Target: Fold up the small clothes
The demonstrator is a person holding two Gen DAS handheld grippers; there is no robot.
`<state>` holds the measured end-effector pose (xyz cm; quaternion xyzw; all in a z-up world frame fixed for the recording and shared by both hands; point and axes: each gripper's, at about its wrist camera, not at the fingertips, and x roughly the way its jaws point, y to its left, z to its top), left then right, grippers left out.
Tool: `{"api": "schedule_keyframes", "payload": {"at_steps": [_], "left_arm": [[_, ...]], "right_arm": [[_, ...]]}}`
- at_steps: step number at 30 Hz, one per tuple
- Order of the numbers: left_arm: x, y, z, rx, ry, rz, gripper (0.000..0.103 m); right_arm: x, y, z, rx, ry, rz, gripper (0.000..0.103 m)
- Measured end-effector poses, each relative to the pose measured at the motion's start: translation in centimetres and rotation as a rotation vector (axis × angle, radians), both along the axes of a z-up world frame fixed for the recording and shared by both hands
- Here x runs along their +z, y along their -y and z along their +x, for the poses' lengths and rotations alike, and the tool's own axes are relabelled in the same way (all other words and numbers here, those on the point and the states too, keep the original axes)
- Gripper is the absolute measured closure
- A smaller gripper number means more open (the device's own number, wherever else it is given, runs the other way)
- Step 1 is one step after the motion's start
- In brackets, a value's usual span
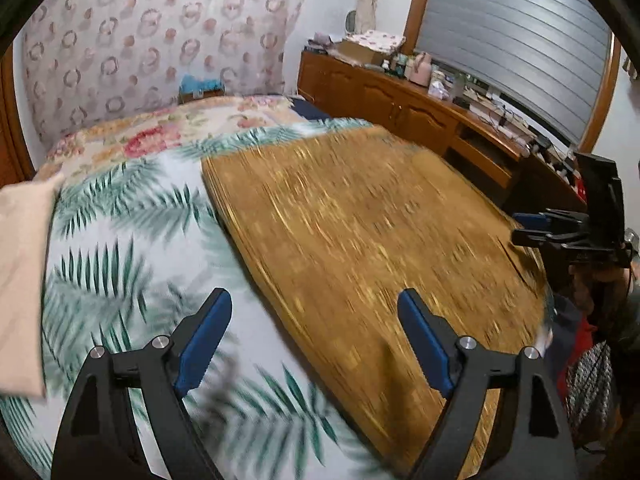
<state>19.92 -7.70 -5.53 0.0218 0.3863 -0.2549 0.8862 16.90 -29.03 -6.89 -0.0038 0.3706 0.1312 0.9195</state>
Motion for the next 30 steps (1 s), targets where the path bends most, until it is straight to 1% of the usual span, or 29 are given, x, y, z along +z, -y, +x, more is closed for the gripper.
{"api": "schedule_keyframes", "payload": {"at_steps": [4, 6, 11, 13, 16, 17, 19, 20, 22, 23, 24, 27, 28, 29, 30], "left_arm": [[-0.9, 0.2, -2.8, 0.007, 0.004, 0.037, 0.018], [-1.2, 0.1, -3.9, 0.016, 0.01, 0.04, 0.018], [-1.5, -0.6, -6.3, 0.037, 0.014, 0.025, 0.018], [-1.5, -0.9, -7.3, 0.048, 0.023, 0.023, 0.018], [-1.8, -1.6, -8.1, 0.067, 0.007, 0.006, 0.019], [-2.0, -1.7, -8.2, 0.066, -0.005, 0.002, 0.02], [-2.5, -1.8, -8.7, 0.057, -0.023, -0.001, 0.029], [-2.7, -1.7, -8.9, 0.051, -0.034, 0.0, 0.031], [-3.1, -1.4, -9.3, 0.038, -0.055, -0.014, 0.041], [-3.2, -1.2, -9.4, 0.034, -0.061, -0.02, 0.044], [-3.3, -1.0, -9.6, 0.029, -0.066, -0.027, 0.051], [-3.1, -0.5, -10.1, 0.023, -0.06, -0.04, 0.055], [-3.1, -0.4, -10.2, 0.021, -0.06, -0.044, 0.055], [-3.1, -0.3, -10.1, 0.022, -0.062, -0.045, 0.055], [-3.2, -0.1, -10.2, 0.027, -0.064, -0.041, 0.055]], "right_arm": [[-1.1, -0.8, -1.1, -0.008, -0.01, -0.018, 0.045], [-1.0, -1.2, -1.3, -0.022, 0.0, -0.04, 0.045], [-1.0, -1.8, -2.2, -0.046, 0.021, -0.063, 0.044], [-1.2, -1.8, -2.3, -0.056, 0.015, -0.049, 0.044], [-1.4, -2.0, -2.4, -0.05, 0.02, -0.045, 0.044], [-1.4, -1.9, -2.2, -0.047, 0.02, -0.04, 0.044], [-2.0, -1.6, -2.0, -0.042, 0.011, -0.023, 0.044], [-2.0, -1.6, -1.9, -0.042, 0.009, -0.015, 0.044], [-2.2, -1.4, -2.0, -0.042, 0.018, -0.006, 0.044], [-2.2, -1.4, -2.1, -0.041, 0.02, -0.006, 0.044], [-2.3, -1.3, -2.1, -0.036, 0.022, -0.003, 0.044], [-2.5, -1.3, -2.4, -0.018, 0.032, -0.001, 0.044], [-2.5, -1.3, -2.5, -0.013, 0.034, -0.003, 0.048], [-2.5, -1.4, -2.5, -0.001, 0.032, 0.0, 0.056], [-2.5, -1.6, -2.7, 0.008, 0.029, 0.003, 0.059]]}}
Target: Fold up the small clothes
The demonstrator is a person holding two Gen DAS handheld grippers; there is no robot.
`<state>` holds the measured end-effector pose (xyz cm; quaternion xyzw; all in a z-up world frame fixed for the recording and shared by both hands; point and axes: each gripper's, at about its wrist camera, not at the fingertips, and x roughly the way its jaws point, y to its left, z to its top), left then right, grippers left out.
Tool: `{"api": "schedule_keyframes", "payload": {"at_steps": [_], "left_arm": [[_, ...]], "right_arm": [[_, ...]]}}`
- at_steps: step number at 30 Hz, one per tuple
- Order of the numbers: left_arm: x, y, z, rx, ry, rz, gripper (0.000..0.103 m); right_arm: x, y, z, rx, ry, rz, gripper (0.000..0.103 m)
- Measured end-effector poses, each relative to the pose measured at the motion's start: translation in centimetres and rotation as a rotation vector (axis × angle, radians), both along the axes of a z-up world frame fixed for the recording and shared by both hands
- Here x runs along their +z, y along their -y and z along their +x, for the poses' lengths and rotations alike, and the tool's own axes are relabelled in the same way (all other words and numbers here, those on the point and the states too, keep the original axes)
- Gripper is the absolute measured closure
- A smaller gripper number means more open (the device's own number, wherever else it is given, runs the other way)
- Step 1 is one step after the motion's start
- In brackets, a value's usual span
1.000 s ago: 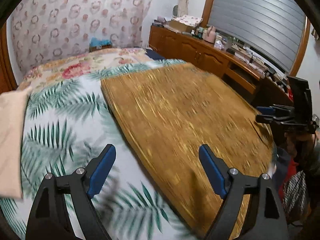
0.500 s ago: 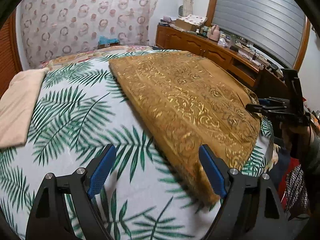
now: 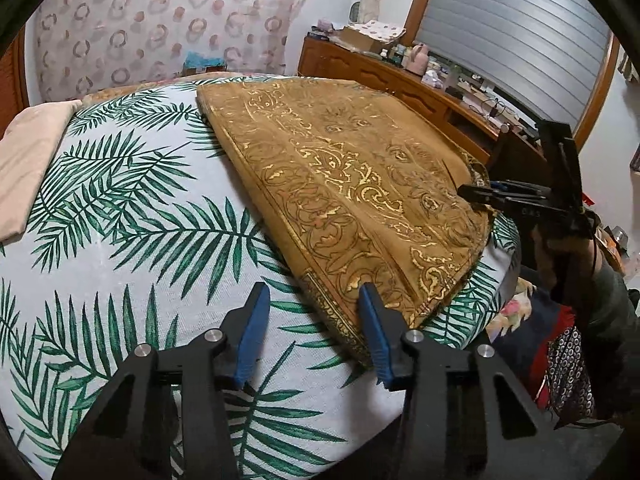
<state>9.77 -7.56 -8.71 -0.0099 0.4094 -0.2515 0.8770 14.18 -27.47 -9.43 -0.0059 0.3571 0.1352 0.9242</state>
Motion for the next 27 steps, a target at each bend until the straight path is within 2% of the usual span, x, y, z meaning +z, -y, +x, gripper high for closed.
{"api": "schedule_keyframes", "payload": {"at_steps": [2, 5, 8, 10, 14, 18, 23, 27], "left_arm": [[-0.2, 0.2, 0.2, -0.002, -0.009, 0.007, 0.055], [-0.2, 0.5, 0.1, -0.003, -0.009, 0.009, 0.055], [-0.2, 0.6, 0.2, -0.021, -0.024, -0.038, 0.055], [-0.2, 1.0, 0.2, -0.028, -0.02, -0.036, 0.063], [-0.4, 1.2, 0.3, -0.021, -0.016, -0.033, 0.072], [-0.1, 1.5, 0.3, -0.024, -0.003, -0.026, 0.095], [1.9, 1.1, 0.0, -0.035, 0.06, -0.054, 0.098], [4.1, 0.8, 0.4, -0.044, 0.101, -0.089, 0.099]], "right_arm": [[0.0, -0.4, -0.2, 0.01, -0.004, -0.009, 0.069], [-0.1, -0.7, -0.4, 0.025, -0.009, -0.004, 0.079], [-0.1, -0.3, -0.4, 0.033, -0.01, 0.022, 0.086], [-0.2, 0.0, -0.3, 0.035, -0.004, 0.034, 0.087], [-0.4, 0.0, -0.4, 0.034, 0.001, 0.047, 0.087], [-0.5, -0.2, -0.5, 0.03, 0.005, 0.041, 0.087], [0.0, -0.3, -0.9, 0.045, 0.024, 0.044, 0.092], [1.5, 0.2, -1.1, 0.059, 0.048, 0.117, 0.093]]}}
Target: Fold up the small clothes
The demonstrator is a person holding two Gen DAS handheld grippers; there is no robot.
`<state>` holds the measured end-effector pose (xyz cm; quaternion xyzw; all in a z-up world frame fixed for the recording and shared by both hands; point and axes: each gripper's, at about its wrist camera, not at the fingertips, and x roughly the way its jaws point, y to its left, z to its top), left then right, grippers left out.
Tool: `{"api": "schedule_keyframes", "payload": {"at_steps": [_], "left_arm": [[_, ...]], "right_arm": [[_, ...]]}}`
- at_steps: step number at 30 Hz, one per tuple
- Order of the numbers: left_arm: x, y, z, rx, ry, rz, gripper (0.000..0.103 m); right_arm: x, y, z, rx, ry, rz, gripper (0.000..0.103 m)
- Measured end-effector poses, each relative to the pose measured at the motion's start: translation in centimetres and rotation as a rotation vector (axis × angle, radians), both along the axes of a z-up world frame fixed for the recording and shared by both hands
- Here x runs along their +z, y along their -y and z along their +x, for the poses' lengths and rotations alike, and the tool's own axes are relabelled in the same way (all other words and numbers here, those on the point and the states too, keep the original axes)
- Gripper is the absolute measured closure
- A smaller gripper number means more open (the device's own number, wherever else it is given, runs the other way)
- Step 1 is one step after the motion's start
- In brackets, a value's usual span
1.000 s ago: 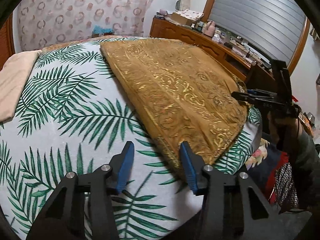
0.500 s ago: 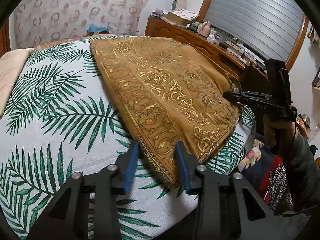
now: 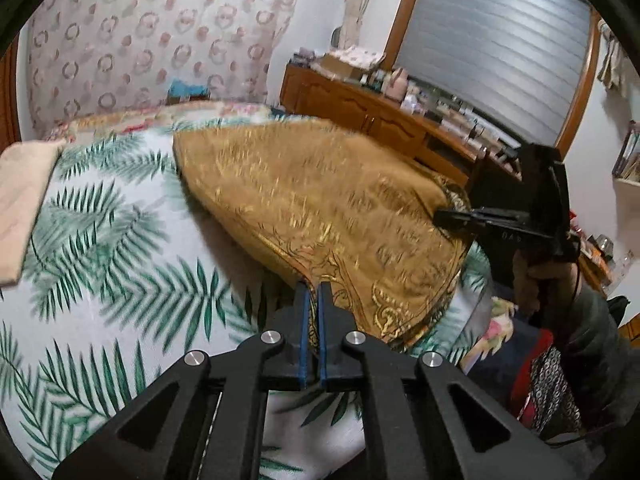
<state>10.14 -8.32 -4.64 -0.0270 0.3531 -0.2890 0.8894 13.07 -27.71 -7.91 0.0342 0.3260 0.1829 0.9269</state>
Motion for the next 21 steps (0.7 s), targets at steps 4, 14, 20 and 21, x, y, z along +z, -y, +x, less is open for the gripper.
{"api": "schedule_keyframes", "payload": {"at_steps": [4, 14, 20, 21], "left_arm": [[2.1, -0.3, 1.1, 0.002, 0.038, -0.047, 0.099], [6.3, -1.9, 9.2, 0.082, 0.089, -0.137, 0.099], [6.1, -2.1, 16.2, 0.134, 0.067, -0.108, 0.099], [5.9, -2.1, 17.3, 0.145, 0.058, -0.094, 0.099]], "right_arm": [[2.4, 0.6, 0.0, 0.026, 0.059, 0.066, 0.094], [7.1, 3.5, 5.9, 0.028, 0.09, 0.233, 0.094], [7.4, 2.4, 12.6, -0.012, 0.039, 0.205, 0.094], [7.4, 2.0, 13.2, -0.02, 0.033, 0.196, 0.094]]}}
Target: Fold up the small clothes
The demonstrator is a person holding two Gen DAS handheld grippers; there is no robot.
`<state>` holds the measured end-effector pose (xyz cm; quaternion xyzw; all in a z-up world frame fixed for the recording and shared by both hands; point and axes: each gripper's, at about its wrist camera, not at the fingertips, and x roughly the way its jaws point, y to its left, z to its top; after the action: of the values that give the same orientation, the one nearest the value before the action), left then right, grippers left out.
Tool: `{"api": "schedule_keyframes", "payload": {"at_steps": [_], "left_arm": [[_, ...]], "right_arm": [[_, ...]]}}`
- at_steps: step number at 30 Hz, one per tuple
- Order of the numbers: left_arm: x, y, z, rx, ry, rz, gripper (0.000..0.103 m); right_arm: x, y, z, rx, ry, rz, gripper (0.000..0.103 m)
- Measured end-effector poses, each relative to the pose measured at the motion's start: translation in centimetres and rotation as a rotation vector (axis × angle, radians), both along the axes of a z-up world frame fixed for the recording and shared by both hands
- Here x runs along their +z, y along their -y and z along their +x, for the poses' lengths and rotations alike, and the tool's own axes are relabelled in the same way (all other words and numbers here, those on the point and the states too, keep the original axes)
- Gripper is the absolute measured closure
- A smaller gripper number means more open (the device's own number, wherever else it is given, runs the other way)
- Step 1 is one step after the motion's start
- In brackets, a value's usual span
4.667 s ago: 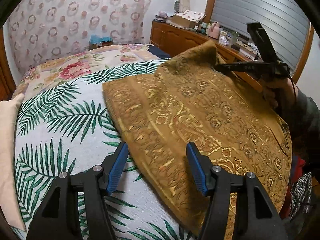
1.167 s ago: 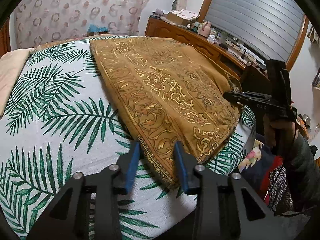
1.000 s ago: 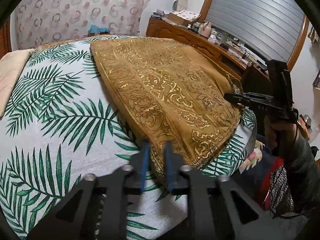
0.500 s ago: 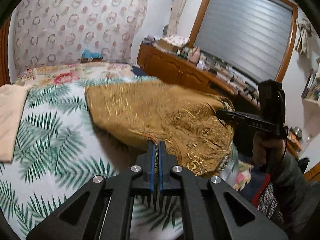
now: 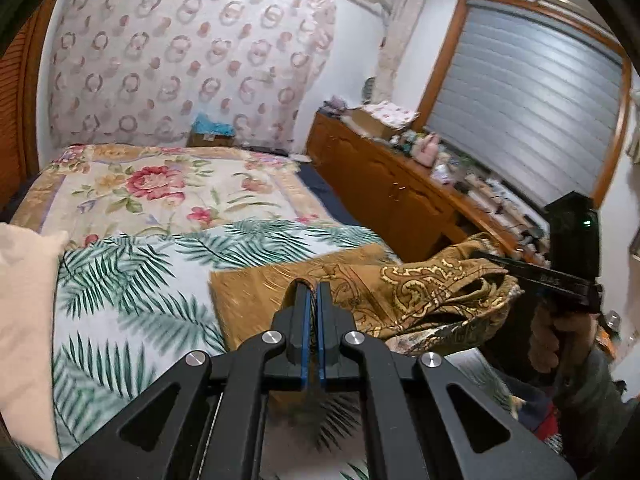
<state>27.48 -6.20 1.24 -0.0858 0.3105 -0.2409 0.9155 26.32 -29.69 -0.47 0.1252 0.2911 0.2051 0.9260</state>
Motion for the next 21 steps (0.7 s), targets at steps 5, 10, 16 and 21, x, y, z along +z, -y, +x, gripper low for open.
{"api": "schedule_keyframes", "payload": {"at_steps": [5, 10, 16, 21], "left_arm": [[-2.4, -0.2, 4.7, 0.033, -0.069, 0.041, 0.099], [-3.9, 0.0, 6.7, 0.042, -0.105, 0.057, 0.099], [-3.8, 0.8, 6.4, 0.008, -0.066, 0.13, 0.059], [-4.2, -0.4, 5.5, 0.004, -0.073, 0.144, 0.035]], "right_arm": [[-0.2, -1.2, 4.7, -0.058, -0.062, -0.046, 0.081], [0.5, -0.4, 5.6, -0.147, -0.031, -0.099, 0.05], [-0.2, -2.7, 4.7, -0.04, -0.031, -0.209, 0.049], [-1.9, -5.1, 6.6, 0.005, -0.078, -0.315, 0.049]]}}
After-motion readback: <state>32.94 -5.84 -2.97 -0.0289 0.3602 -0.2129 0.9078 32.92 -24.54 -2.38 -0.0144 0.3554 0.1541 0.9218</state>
